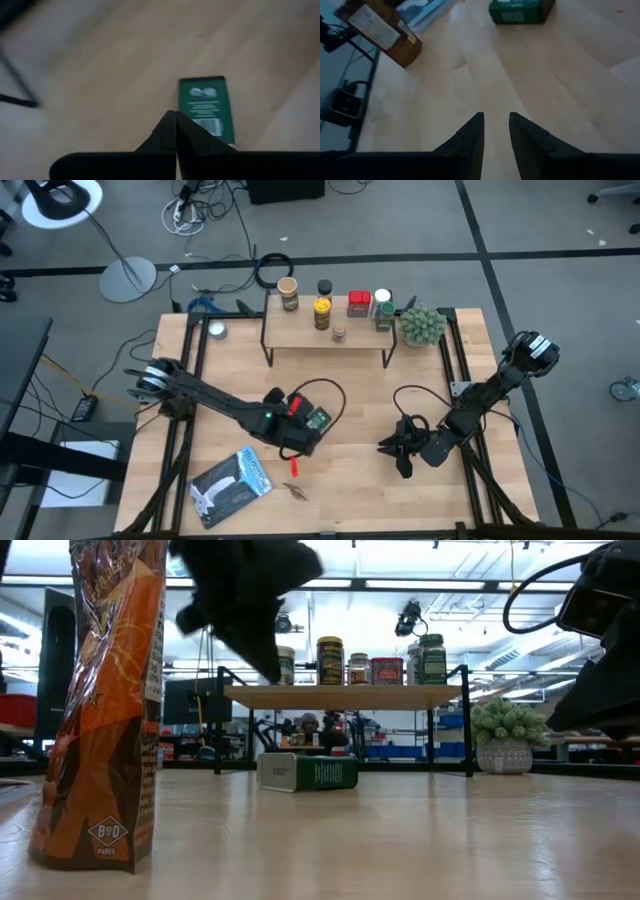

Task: Shelf spices
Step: Put the green seasoning can on the shelf aligned with the other red seasoning can

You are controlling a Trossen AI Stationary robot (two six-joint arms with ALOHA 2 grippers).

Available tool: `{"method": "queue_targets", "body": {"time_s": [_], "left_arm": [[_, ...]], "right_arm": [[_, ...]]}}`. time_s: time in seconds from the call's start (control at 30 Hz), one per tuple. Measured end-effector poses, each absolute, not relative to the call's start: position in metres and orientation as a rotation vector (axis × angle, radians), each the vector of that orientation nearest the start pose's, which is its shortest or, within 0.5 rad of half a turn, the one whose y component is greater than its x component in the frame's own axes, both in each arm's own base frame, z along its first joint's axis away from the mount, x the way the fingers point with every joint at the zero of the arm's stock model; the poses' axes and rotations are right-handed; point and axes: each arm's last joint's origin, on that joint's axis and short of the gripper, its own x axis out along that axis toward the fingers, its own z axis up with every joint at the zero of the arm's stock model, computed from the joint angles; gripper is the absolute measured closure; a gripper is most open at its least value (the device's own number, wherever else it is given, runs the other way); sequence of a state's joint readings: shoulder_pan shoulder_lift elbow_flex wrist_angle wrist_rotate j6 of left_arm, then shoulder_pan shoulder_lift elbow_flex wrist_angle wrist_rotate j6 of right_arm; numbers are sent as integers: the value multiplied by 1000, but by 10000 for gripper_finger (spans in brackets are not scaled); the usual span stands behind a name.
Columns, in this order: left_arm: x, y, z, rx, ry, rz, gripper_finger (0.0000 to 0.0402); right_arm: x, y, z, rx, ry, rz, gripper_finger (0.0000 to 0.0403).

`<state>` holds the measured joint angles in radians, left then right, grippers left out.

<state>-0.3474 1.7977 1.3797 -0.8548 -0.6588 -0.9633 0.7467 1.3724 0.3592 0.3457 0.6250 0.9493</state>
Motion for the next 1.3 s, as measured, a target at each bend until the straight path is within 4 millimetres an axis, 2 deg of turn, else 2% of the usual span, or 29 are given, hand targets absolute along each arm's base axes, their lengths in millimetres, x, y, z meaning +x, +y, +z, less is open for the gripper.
{"method": "queue_targets", "body": {"time_s": [0.27,0.43,0.5,0.7,0.83,0.97,1.13,1.3], "left_arm": [[308,-72,206,-426,683,489,401],[297,-46,175,-483,722,422,401],[300,-41,166,-503,734,359,401],[305,-35,165,-441,729,297,401],[306,-36,166,-432,721,289,400],[306,-37,166,-421,732,268,400],[305,-38,165,-437,761,224,400],[305,-38,165,-413,762,207,399]], "right_arm": [[175,139,132,534,492,-119,311],[184,130,136,582,449,-153,311],[192,126,140,572,438,-164,311],[234,111,148,461,458,-164,311],[267,105,135,359,533,-152,312],[291,104,126,309,557,-177,316],[303,104,122,270,564,-172,320],[309,92,119,298,546,-209,320]]}}
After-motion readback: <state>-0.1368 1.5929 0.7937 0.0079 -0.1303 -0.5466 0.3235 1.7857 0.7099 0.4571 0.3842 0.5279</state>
